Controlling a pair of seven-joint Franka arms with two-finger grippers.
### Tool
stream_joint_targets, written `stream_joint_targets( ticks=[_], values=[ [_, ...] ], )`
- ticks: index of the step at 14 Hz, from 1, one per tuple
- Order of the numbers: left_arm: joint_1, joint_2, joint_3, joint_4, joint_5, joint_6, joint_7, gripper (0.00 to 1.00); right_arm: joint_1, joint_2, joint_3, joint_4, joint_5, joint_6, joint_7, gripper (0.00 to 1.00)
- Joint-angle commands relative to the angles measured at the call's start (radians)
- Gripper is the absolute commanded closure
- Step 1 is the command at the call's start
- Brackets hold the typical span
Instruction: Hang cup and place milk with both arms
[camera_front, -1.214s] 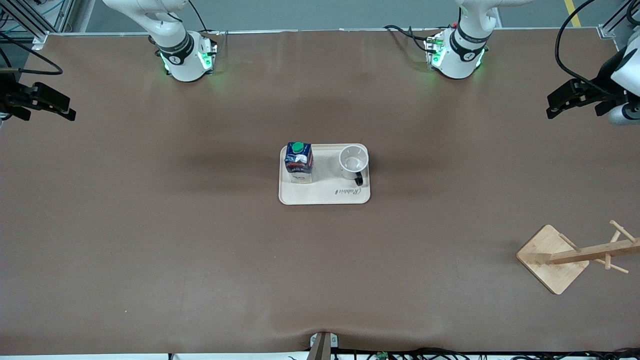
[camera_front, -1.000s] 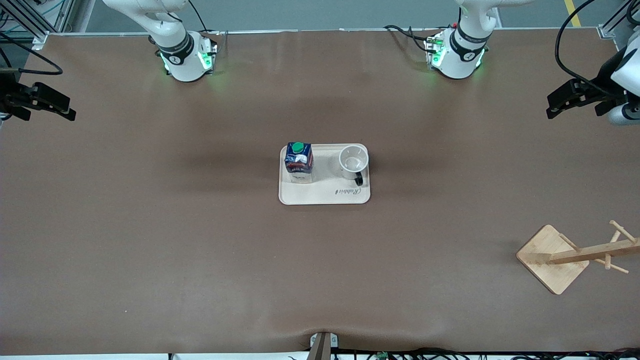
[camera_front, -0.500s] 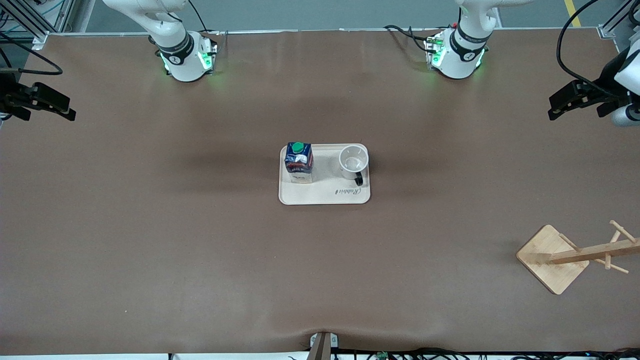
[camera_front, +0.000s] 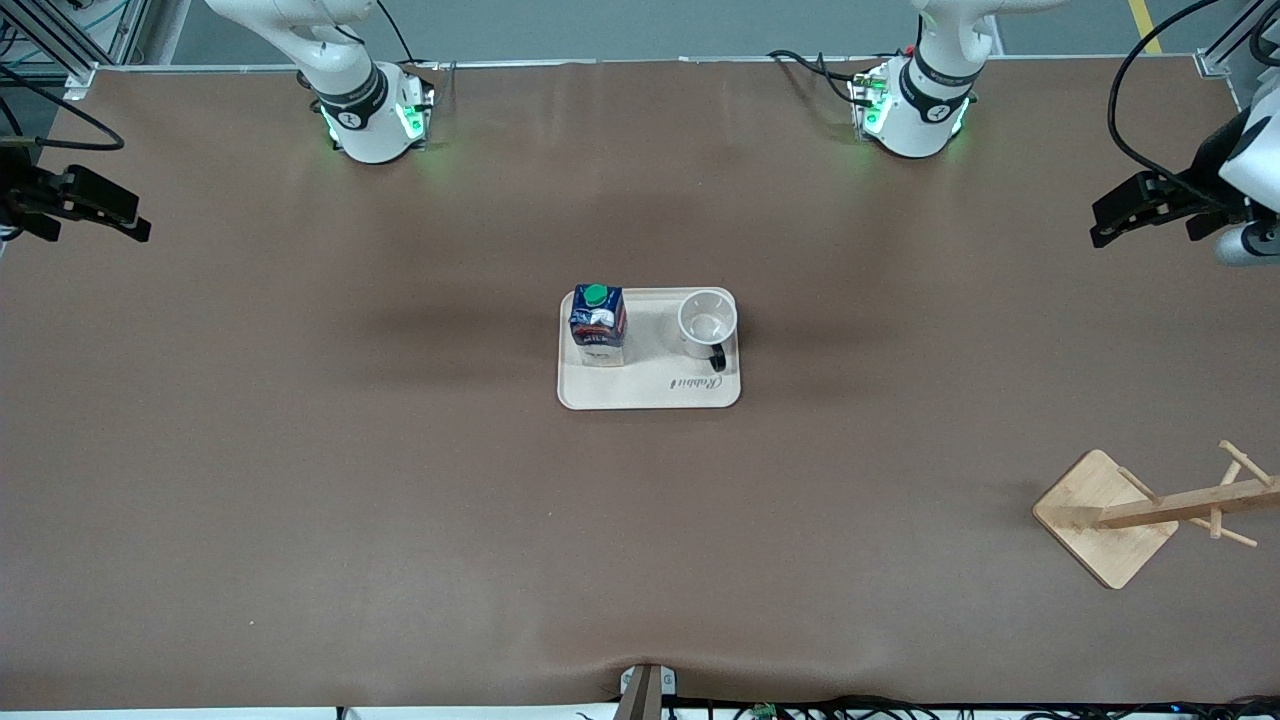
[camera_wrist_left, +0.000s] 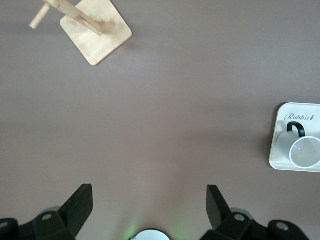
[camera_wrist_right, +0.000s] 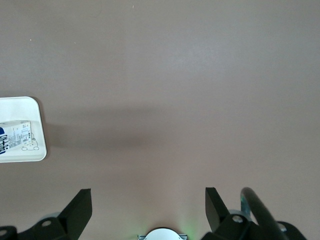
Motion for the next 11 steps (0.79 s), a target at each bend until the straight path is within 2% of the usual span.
stream_joint_targets(
  ticks=[1,5,11],
  values=[
    [-0.001,-0.004,-0.059,-0.030,-0.021,-0.011,-0.075,0.00,-0.008,-0.010,0.003,-0.011,-0.001,-0.002,-0.007,0.00],
    [-0.001,-0.004,-0.157,-0.104,-0.021,0.025,-0.181,0.00,-0.010,-0.012,0.002,-0.009,0.000,-0.002,-0.007,0.00],
    [-0.002,-0.002,-0.318,-0.297,-0.019,0.228,-0.387,0.00,-0.018,-0.007,0.003,-0.011,0.002,0.003,-0.007,0.00]
  ],
)
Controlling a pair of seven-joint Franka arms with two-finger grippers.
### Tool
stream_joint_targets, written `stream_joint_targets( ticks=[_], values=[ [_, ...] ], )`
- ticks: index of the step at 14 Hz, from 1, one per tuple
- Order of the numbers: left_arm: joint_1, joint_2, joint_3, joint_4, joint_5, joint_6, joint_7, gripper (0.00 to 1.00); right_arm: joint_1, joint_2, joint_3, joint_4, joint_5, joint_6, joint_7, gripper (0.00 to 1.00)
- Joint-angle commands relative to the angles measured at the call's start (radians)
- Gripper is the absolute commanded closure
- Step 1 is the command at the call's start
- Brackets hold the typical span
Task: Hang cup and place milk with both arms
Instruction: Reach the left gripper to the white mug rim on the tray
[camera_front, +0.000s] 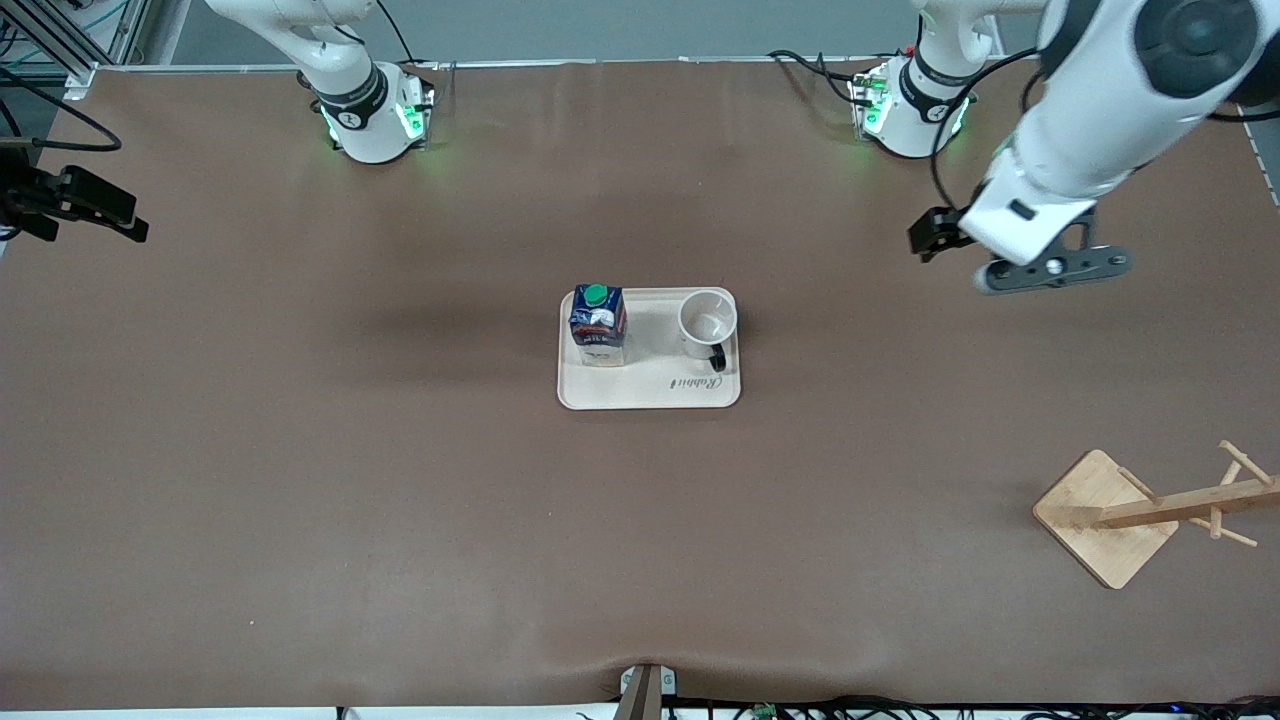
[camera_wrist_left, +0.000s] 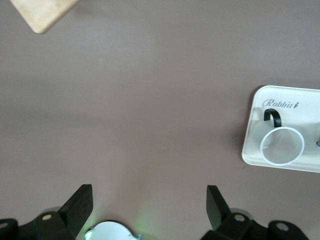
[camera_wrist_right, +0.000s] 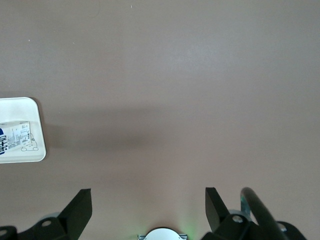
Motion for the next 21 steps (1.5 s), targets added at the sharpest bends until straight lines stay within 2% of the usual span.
stream_joint_targets(
  ticks=[1,4,8,11,12,14,18,21],
  values=[
    [0.006,-0.014,-0.074,-0.126,-0.017,0.129,-0.121,0.00,-0.012,-0.008,0.006,-0.009,0.002,0.001,-0.006,0.00],
    [0.004,0.014,-0.143,-0.220,-0.014,0.271,-0.220,0.00,-0.012,-0.008,0.006,-0.011,0.002,0.001,-0.006,0.00],
    [-0.005,0.109,-0.197,-0.257,-0.016,0.358,-0.246,0.00,-0.012,-0.008,0.006,-0.014,0.002,0.000,-0.006,0.00],
    [-0.072,0.179,-0.203,-0.282,-0.007,0.472,-0.381,0.00,-0.012,-0.005,0.006,-0.014,0.002,0.001,-0.004,0.00],
    [-0.091,0.210,-0.203,-0.282,-0.005,0.493,-0.401,0.04,-0.013,-0.005,0.006,-0.014,0.002,0.003,-0.004,0.00],
    [-0.114,0.265,-0.203,-0.282,-0.002,0.558,-0.448,0.05,-0.013,-0.005,0.006,-0.014,0.002,0.004,-0.003,0.00],
    [-0.148,0.372,-0.203,-0.280,0.092,0.663,-0.588,0.15,-0.015,0.000,0.006,-0.014,0.002,0.006,-0.003,0.00],
    [-0.178,0.439,-0.200,-0.280,0.118,0.725,-0.652,0.21,-0.015,0.001,0.006,-0.012,0.002,0.006,-0.003,0.00]
  ],
)
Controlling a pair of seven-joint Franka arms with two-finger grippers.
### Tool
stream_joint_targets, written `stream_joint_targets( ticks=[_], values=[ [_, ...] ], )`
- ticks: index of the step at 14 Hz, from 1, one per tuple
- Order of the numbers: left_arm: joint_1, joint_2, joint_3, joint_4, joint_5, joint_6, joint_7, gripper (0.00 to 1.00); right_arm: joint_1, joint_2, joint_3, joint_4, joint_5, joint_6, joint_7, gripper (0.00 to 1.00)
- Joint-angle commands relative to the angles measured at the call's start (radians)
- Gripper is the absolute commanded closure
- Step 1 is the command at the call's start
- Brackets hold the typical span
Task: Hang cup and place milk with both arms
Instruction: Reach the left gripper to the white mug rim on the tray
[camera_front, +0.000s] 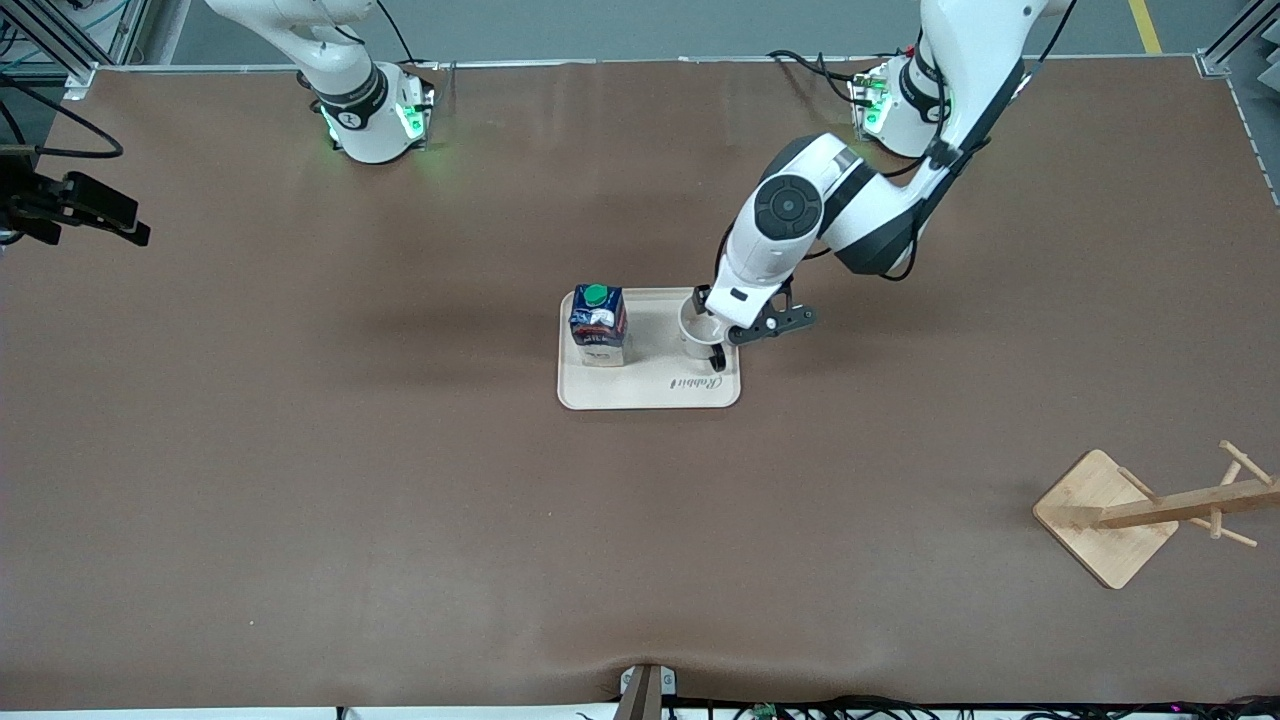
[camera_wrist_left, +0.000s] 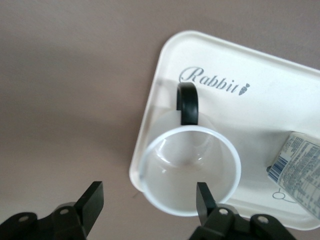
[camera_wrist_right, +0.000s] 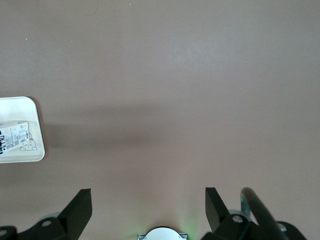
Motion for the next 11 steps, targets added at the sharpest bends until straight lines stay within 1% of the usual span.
stream_joint_targets(
  ticks=[1,2,4,6,8,11],
  values=[
    [-0.020,0.050,0.000,0.009,0.070,0.030,-0.092,0.21,-0.015,-0.005,0.007,-0.008,0.001,0.008,-0.003,0.00],
    [-0.025,0.060,-0.002,0.007,0.090,0.030,-0.121,0.21,-0.015,-0.003,0.007,-0.005,0.003,0.009,-0.003,0.00],
    [-0.034,0.087,0.000,0.007,0.110,0.030,-0.149,0.25,-0.015,0.015,0.007,-0.001,0.003,0.014,-0.001,0.00],
    [-0.034,0.099,-0.002,0.007,0.121,0.030,-0.161,0.35,-0.009,0.039,0.007,0.017,0.003,0.011,-0.009,0.00],
    [-0.035,0.113,-0.002,0.011,0.129,0.044,-0.180,0.53,-0.005,0.084,0.009,0.018,0.003,0.008,-0.010,0.00],
    [-0.034,0.134,0.001,0.021,0.144,0.067,-0.185,0.79,0.009,0.121,0.012,0.019,0.003,0.009,-0.012,0.00]
  ],
)
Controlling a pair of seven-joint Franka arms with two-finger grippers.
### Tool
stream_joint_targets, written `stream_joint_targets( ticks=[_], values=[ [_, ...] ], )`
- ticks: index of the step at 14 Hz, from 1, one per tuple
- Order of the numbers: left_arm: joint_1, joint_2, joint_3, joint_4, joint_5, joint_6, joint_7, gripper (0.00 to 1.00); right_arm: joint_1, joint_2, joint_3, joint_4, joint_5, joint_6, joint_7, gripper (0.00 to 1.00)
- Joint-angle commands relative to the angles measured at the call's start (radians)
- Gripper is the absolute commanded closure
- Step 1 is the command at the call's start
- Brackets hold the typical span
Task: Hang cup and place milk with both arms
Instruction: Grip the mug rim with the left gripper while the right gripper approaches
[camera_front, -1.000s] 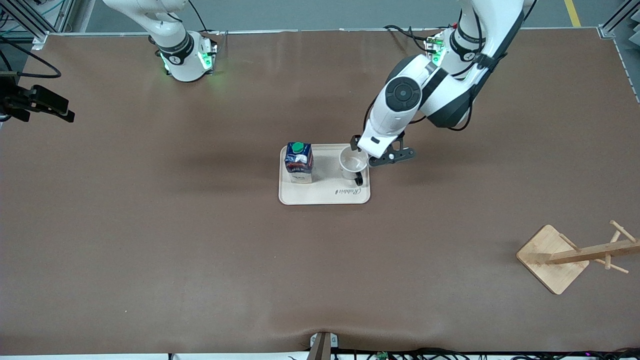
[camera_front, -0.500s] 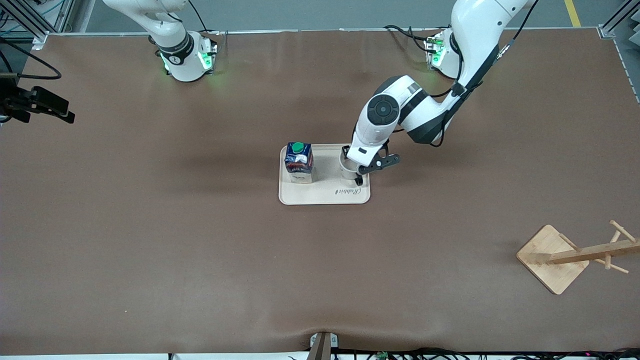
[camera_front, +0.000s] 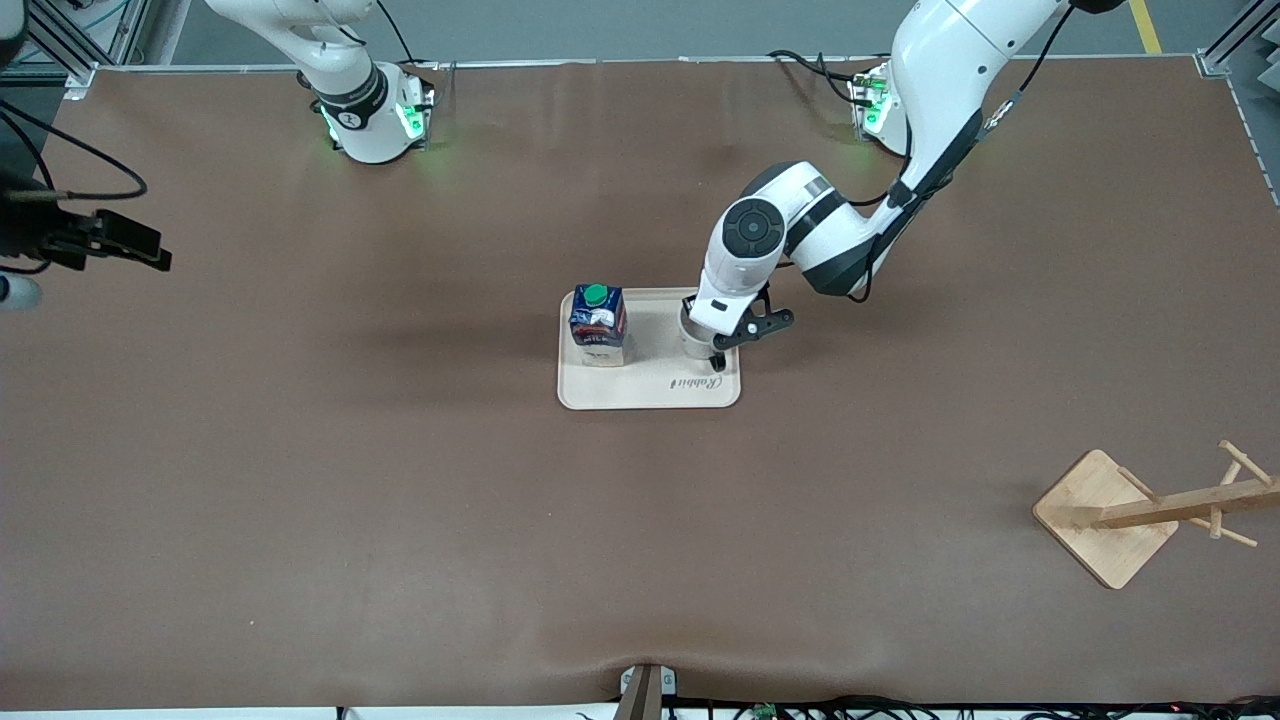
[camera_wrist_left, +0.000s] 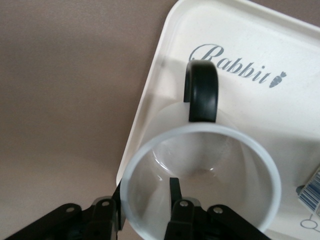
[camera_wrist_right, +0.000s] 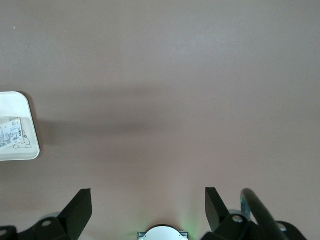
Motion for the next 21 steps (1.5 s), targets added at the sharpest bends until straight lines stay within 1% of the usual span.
stream_joint_targets(
  ticks=[1,2,4,6,8,10,11,12,13,15,18,20,21],
  values=[
    [-0.002,0.023,0.001,0.025,0.032,0.016,-0.031,0.92,0.008,0.039,0.004,0.018,0.003,-0.001,-0.011,0.00],
    [-0.001,0.021,0.001,0.037,0.032,0.015,-0.031,1.00,0.018,0.051,0.007,0.018,0.003,-0.001,-0.010,0.00],
    [0.007,0.014,0.001,0.054,0.032,0.015,-0.030,1.00,0.056,0.078,0.006,0.017,0.002,-0.003,-0.001,0.00],
    [0.019,-0.020,0.001,0.080,0.032,0.001,-0.030,1.00,0.099,0.100,0.007,0.007,0.014,0.001,0.004,0.00],
    [0.024,-0.071,0.004,0.100,0.031,-0.007,-0.025,1.00,0.125,0.117,0.007,0.003,0.051,0.023,0.100,0.00],
    [0.083,-0.124,-0.004,0.130,0.034,-0.052,-0.013,1.00,0.181,0.124,0.007,-0.011,0.062,0.050,0.203,0.00],
    [0.103,-0.160,-0.005,0.143,0.034,-0.091,0.010,1.00,0.201,0.131,0.009,-0.014,0.094,0.053,0.255,0.00],
    [0.119,-0.193,-0.005,0.161,0.023,-0.144,0.060,1.00,0.215,0.137,0.007,-0.017,0.138,0.062,0.309,0.00],
    [0.149,-0.221,-0.007,0.184,0.015,-0.210,0.121,1.00,0.235,0.145,0.009,-0.023,0.158,0.085,0.340,0.00],
    [0.200,-0.258,-0.007,0.239,0.011,-0.334,0.270,1.00,0.312,0.151,0.007,-0.049,0.161,0.154,0.398,0.00],
    [0.301,-0.299,-0.005,0.317,-0.035,-0.526,0.546,1.00,0.430,0.182,0.007,-0.074,0.161,0.278,0.600,0.00],
    [0.379,-0.319,-0.005,0.336,-0.035,-0.605,0.718,1.00,0.514,0.219,0.007,-0.074,0.160,0.359,0.714,0.00],
    [0.412,-0.335,-0.004,0.334,-0.035,-0.619,0.781,1.00,0.547,0.235,0.007,-0.072,0.160,0.397,0.754,0.00]
  ],
)
